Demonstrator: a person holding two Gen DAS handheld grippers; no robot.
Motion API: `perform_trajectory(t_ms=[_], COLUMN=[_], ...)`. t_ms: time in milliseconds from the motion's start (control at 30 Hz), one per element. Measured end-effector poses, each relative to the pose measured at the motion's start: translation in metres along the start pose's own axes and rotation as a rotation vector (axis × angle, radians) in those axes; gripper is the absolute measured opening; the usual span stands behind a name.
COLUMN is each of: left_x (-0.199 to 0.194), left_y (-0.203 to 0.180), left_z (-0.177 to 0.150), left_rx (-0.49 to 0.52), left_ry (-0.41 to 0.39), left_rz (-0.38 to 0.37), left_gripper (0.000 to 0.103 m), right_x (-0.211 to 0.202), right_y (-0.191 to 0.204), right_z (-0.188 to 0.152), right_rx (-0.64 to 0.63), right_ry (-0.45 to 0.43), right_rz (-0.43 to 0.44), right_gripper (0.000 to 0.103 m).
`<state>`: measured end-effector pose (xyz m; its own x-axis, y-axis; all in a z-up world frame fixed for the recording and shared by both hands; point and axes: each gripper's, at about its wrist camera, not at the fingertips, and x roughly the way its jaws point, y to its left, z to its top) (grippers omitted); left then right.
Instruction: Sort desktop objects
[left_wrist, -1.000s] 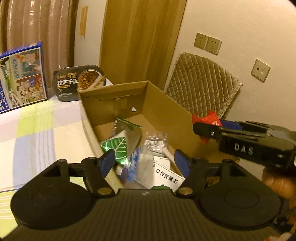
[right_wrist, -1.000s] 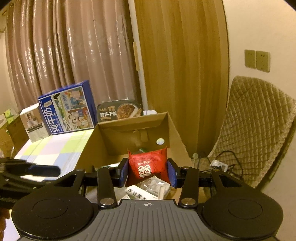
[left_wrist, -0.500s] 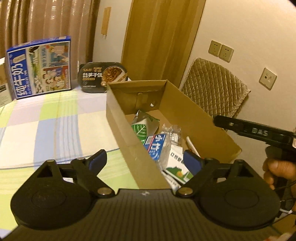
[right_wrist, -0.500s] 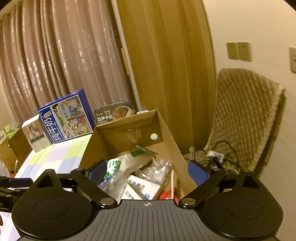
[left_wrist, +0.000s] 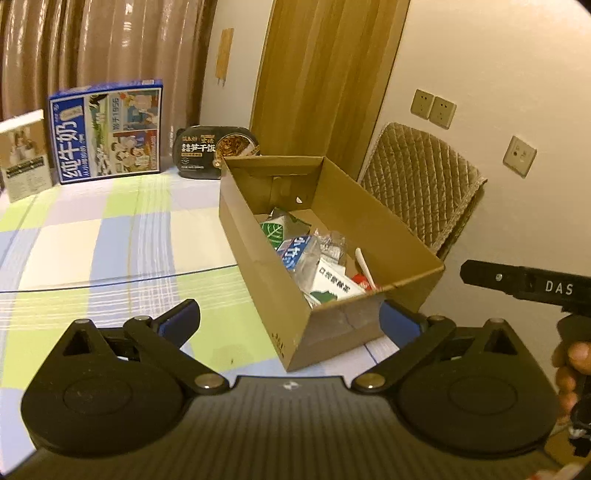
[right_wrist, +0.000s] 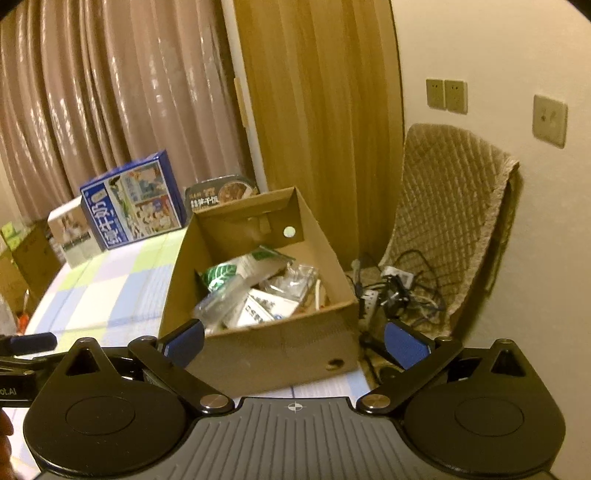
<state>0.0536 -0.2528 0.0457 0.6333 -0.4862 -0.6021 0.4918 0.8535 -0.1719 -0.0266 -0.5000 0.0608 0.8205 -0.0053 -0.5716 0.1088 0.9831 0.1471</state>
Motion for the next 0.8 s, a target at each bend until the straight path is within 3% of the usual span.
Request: perform_trajectory(t_ms=[267,800], left_x=[-0.033,-0.083], left_y=[-0.021,-0.047], left_z=[-0.018,-0.036], left_rx=[-0.041,-0.018], left_ry=[0.073,0.093], left_rz=[0.045,0.086], left_gripper=[0.101,0.101], right_x=[-0.04,-0.087], right_y=[0.01,0.028], right_z=[-0.018,-0.043], right_rx=[-0.036,-0.068], right_ry=[0.005,-0.01], right_rz=[-0.02,0.001], right_gripper=[0.101,0.101])
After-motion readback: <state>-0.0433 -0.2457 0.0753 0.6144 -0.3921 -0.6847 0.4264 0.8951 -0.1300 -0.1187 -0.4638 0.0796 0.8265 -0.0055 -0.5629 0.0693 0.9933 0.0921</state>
